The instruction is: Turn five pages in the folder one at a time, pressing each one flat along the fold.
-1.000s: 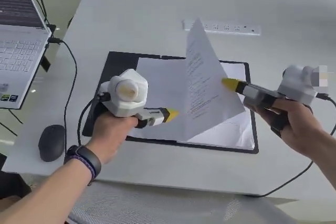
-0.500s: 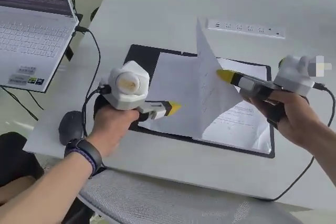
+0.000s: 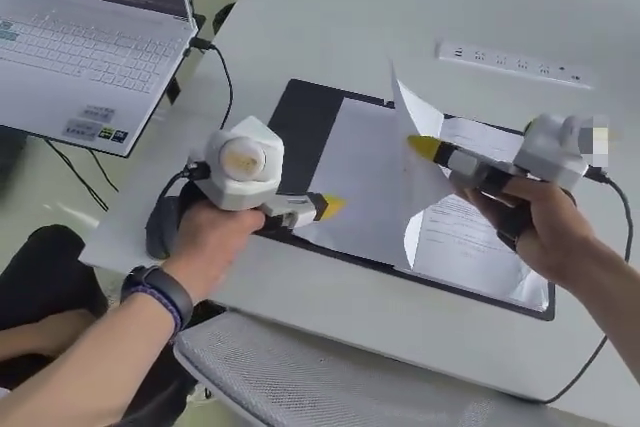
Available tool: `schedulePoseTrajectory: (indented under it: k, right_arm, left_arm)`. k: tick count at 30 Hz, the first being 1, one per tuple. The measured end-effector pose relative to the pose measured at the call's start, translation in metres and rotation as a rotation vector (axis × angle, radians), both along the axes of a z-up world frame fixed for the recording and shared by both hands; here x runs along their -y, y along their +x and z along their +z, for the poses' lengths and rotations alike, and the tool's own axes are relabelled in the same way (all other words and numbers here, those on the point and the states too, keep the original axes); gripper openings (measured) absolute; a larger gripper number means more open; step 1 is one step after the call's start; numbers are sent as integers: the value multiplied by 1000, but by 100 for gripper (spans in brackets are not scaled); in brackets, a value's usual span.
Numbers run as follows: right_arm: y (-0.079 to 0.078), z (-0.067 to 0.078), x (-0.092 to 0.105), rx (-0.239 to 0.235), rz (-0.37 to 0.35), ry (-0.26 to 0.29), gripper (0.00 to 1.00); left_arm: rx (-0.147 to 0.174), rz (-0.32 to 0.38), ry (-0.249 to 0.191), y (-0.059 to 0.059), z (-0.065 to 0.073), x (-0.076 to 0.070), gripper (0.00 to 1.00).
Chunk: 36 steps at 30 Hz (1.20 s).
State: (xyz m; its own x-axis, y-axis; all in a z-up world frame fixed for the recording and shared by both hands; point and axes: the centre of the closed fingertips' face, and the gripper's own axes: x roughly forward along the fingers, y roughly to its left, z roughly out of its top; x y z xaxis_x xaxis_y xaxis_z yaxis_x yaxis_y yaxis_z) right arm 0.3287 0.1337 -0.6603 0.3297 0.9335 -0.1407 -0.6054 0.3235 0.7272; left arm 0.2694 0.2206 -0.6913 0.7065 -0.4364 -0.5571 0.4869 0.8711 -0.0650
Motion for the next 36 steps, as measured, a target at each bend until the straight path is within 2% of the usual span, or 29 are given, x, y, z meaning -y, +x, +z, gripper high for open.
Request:
schedulePoseTrajectory:
  k: [7, 19, 26, 36]
  right_arm:
    - [-2, -13, -21, -43, 14, 9, 0]
    - [-10, -31, -54, -87, 70, 7, 0]
    - [-16, -52, -73, -128, 118, -15, 0]
    - [-15, -77, -86, -180, 137, -50, 0]
  left_arm:
    - [4, 25, -8, -4, 3, -9, 69]
    - [1, 52, -9, -11, 0, -20, 69]
    - [-5, 61, -15, -13, -4, -22, 70]
    - [-15, 71, -19, -15, -7, -29, 70]
